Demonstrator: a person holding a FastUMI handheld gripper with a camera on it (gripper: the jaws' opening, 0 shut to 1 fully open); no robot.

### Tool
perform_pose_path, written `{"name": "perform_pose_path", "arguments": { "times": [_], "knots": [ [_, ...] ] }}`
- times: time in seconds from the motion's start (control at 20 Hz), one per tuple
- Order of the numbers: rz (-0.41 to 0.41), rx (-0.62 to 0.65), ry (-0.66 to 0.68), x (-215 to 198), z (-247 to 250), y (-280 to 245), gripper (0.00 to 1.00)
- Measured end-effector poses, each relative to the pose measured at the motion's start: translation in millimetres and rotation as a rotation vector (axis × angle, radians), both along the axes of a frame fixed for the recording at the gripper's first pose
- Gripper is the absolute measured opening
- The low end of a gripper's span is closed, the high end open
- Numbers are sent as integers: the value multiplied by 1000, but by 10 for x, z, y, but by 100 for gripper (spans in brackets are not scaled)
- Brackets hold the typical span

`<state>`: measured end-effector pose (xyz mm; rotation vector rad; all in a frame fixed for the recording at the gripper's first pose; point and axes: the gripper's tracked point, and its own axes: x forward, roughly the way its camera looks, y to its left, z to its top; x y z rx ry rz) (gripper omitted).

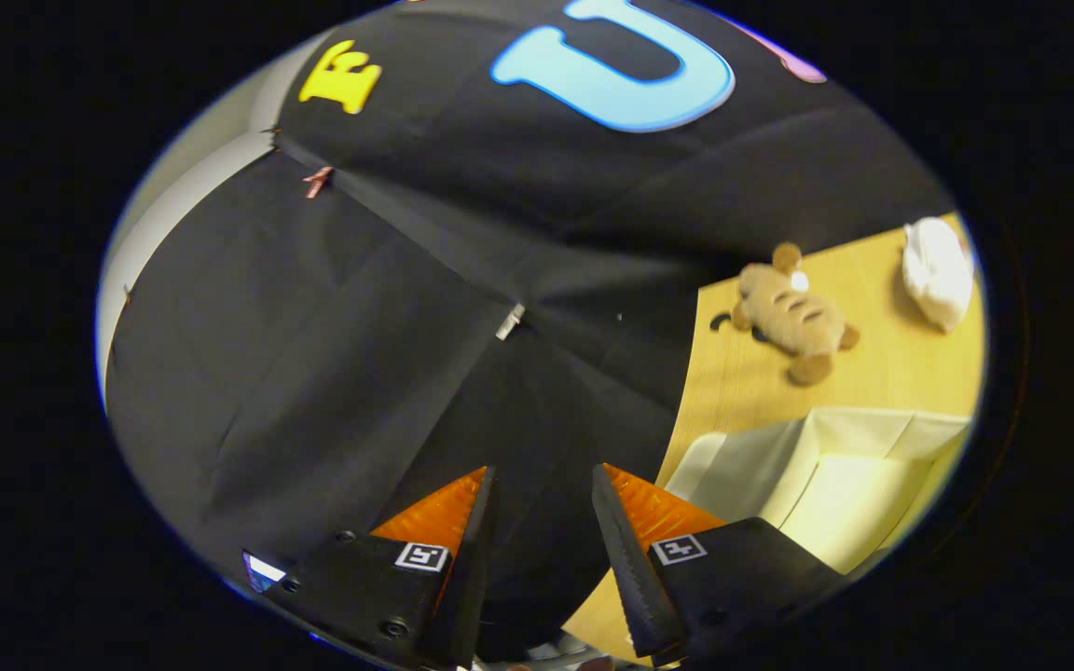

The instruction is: Open the storage box then place both shoes into the box .Put the left shoe in first, then the right shoe, with the right side of both shoes facing outward in a uniform manner.

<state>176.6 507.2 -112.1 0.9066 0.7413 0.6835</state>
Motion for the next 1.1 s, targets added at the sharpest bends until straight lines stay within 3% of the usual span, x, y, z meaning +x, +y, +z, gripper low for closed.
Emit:
{"name": "perform_pose_path", "arguments": {
  "times": [0.35,0.65,0.8,1.1],
  "knots": [
    [-178,-39,-201,-154,509,-1251,64],
    [-301,-289,-373,-370,472,-2498,65],
    [-308,-399,-362,-705,333,-3130,75],
    [-288,-625,-274,-1246,-293,-4010,75]
  ]
}}
